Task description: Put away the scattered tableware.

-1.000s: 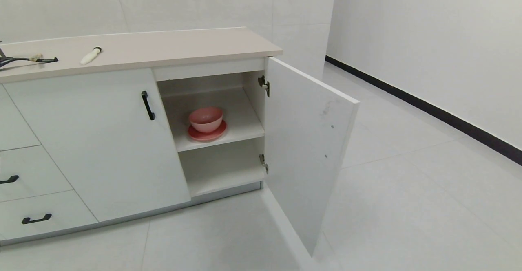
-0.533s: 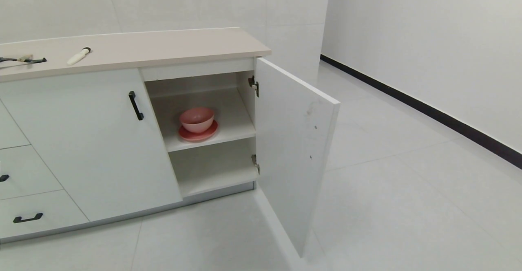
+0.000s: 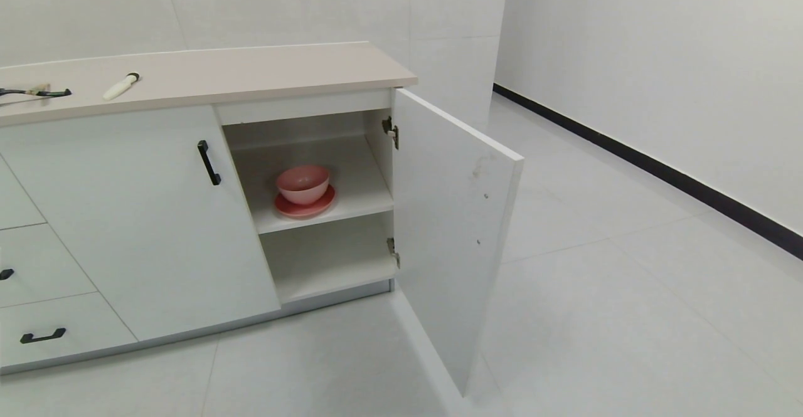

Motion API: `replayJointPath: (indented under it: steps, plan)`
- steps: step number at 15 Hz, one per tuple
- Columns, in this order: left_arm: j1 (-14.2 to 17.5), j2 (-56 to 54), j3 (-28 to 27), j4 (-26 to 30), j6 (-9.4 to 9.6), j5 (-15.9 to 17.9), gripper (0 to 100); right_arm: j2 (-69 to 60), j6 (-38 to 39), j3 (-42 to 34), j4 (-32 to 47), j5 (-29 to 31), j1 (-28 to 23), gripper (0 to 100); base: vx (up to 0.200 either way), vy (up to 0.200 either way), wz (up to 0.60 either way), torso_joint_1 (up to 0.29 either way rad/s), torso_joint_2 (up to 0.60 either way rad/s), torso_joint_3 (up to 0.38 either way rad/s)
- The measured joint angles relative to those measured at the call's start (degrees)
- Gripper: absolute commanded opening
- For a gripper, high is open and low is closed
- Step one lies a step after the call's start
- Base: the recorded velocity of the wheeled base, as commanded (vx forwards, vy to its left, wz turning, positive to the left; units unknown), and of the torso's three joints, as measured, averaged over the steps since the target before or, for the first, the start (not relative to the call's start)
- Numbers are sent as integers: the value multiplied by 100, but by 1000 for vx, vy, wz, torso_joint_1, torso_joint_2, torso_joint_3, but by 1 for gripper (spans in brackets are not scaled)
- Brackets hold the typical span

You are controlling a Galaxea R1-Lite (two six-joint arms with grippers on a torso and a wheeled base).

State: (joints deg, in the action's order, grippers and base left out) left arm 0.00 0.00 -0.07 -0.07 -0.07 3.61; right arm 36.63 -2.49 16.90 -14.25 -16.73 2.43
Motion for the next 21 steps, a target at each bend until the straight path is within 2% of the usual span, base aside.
replayJointPath:
  steps: [2, 7, 10, 16, 21]
  plan:
    - [0, 0, 0, 2, -22, -2, 100, 785, -9, 149, -266, -35, 99, 0, 0, 0, 0, 0, 0, 0]
    - [0, 0, 0, 0, -44, -38, 100, 2797, -117, 335, -1820, -100, 189, 0, 0, 0, 0, 0, 0, 0]
    - [0, 0, 0, -2, -44, -38, 100, 3721, -169, 567, -2114, -134, 363, 0, 0, 0, 0, 0, 0, 0]
    - [0, 0, 0, 0, -88, -52, 100, 4641, -145, 920, -2587, -144, 606, 0, 0, 0, 0, 0, 0, 0]
    - [0, 0, 0, 0, -28, -39, 100, 5556, -126, 1402, -3611, -324, 617, 0, 0, 0, 0, 0, 0, 0]
